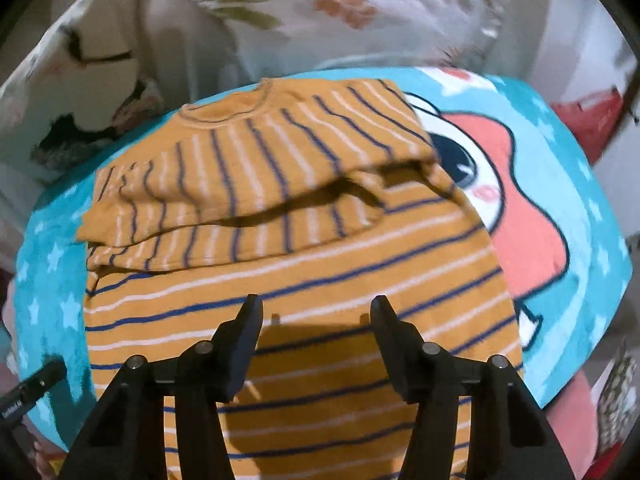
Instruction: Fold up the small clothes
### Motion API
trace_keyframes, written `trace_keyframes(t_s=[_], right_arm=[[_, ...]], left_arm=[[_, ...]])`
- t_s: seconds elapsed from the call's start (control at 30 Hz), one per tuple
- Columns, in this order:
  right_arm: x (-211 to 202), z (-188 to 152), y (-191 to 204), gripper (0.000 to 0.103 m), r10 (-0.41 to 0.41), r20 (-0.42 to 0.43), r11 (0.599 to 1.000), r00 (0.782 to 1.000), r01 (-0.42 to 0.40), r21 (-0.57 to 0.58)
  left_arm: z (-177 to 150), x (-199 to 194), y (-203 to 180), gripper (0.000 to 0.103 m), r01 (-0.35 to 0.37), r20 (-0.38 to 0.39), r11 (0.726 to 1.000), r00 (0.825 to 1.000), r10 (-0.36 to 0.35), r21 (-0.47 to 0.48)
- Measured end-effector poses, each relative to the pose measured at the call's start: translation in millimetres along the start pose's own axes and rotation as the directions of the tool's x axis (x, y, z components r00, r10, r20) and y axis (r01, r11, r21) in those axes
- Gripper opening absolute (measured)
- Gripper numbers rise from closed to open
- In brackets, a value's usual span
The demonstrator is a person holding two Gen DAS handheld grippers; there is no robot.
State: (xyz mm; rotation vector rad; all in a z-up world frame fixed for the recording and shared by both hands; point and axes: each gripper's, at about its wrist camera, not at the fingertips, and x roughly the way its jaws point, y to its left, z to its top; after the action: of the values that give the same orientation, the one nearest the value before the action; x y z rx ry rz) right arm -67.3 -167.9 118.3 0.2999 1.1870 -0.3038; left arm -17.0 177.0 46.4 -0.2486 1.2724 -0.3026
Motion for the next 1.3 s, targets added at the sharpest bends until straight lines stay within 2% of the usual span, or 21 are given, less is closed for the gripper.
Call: trace_keyframes(t_s=[0.3,0.47,0.53,0.67,0.87,1.0,1.07,1.13,1.23,1.3], right_arm=[[-14.9,-26.1,-54.4,0.061,0.105,0.010,0.993,0.994,-0.104,-0.050],[-29.8,-47.3,-105.8,0.061,0.157,0.006,0.987,0.988,-0.157,-0.046],[-31.6,-55.2,-127.3,0.061,0.184,-0.006,0.983,0.983,-0.184,-0.027],[-29.3,-68.9,-167.9,0.061,0.224,-0.035,0.974,0.974,-0.224,0.020],[-24.3,-89.1,-199.3,0.061,0.259,-0.083,0.966,0.962,-0.257,0.035],[-17.2,-102.3,-206.8,0.061,0.297,-0.120,0.955,0.947,-0.294,0.044],[-12.3,-109.5,-207.8,0.061,0.323,-0.144,0.946,0.935,-0.320,0.044],[-7.9,-114.0,-208.6,0.061,0.351,-0.158,0.937,0.923,-0.347,0.050],[-2.7,-116.5,-210.3,0.061,0.375,-0.167,0.927,0.912,-0.370,0.062],[0.4,-116.9,-212.6,0.062,0.395,-0.170,0.919,0.903,-0.387,0.079]], left_arm=[[-51.5,-14.8,-31.8,0.068,-0.110,0.058,0.991,0.992,0.114,-0.072],[-82.1,-10.3,-43.6,0.068,-0.110,0.079,0.989,0.990,0.119,-0.100],[-89.4,-3.3,-44.9,0.068,-0.142,0.062,0.984,0.987,0.149,-0.110],[-107.3,1.9,-48.7,0.068,-0.125,0.055,0.982,0.990,0.134,-0.140],[-132.2,4.6,-67.6,0.068,-0.171,0.059,0.975,0.982,0.181,-0.142],[-146.8,8.2,-75.9,0.068,-0.127,0.058,0.979,0.989,0.138,-0.157],[-151.6,10.0,-74.6,0.073,-0.096,0.074,0.981,0.991,0.110,-0.169],[-151.4,8.7,-68.4,0.081,-0.034,0.096,0.979,0.994,0.054,-0.200],[-149.6,6.4,-58.0,0.085,0.055,0.117,0.963,0.993,-0.025,-0.262],[-150.0,4.9,-53.2,0.086,0.094,0.122,0.958,0.991,-0.063,-0.269]])
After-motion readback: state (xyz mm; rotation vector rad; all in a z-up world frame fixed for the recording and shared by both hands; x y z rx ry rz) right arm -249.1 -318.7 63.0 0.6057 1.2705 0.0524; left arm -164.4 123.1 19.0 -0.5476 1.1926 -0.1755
